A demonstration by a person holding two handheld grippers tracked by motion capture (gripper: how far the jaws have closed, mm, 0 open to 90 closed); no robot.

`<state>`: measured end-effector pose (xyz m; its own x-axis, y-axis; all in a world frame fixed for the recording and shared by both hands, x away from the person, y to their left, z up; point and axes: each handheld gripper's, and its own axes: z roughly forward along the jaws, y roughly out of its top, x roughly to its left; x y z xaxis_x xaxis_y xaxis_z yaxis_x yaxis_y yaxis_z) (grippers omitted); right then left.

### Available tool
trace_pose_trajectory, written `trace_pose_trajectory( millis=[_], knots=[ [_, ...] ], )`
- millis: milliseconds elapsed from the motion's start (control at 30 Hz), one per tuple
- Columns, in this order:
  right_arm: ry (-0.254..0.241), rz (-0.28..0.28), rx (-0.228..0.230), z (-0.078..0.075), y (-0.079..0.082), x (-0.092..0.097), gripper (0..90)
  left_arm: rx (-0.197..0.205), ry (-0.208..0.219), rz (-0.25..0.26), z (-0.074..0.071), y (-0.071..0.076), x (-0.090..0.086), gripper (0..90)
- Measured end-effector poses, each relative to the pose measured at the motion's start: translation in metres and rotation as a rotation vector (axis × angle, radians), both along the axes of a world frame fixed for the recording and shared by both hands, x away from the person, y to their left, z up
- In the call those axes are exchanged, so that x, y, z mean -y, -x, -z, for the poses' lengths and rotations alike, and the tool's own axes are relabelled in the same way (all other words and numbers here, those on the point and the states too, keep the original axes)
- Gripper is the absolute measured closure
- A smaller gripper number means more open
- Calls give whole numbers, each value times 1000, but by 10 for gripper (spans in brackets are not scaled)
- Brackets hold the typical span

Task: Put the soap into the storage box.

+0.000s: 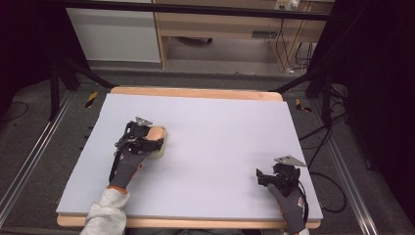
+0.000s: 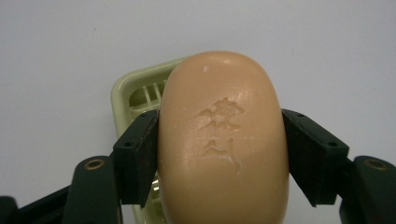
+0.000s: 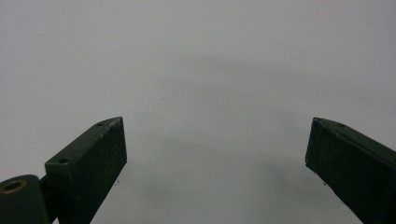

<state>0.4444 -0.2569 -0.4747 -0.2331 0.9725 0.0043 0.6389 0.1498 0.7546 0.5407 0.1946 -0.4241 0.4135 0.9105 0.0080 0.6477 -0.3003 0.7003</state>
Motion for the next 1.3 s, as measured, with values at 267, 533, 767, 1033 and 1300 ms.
trace_pose_trajectory(
  millis=[267, 533, 767, 1033, 1300],
  knots=[
    [5, -2, -2, 0, 0, 0, 57, -6, 0, -13, 6, -8, -3, 315],
    [6, 1, -3, 1, -1, 0, 57, -19, -7, -16, 11, -13, -4, 316],
    [6, -1, -4, 1, -1, 0, 57, -26, -12, -19, 15, -15, -5, 315],
    [8, -2, -4, 1, -1, 0, 57, -35, -11, -27, 18, -16, -8, 315],
    [7, -1, -4, 1, -1, -1, 57, -42, -15, -24, 22, -18, -5, 315]
  ],
)
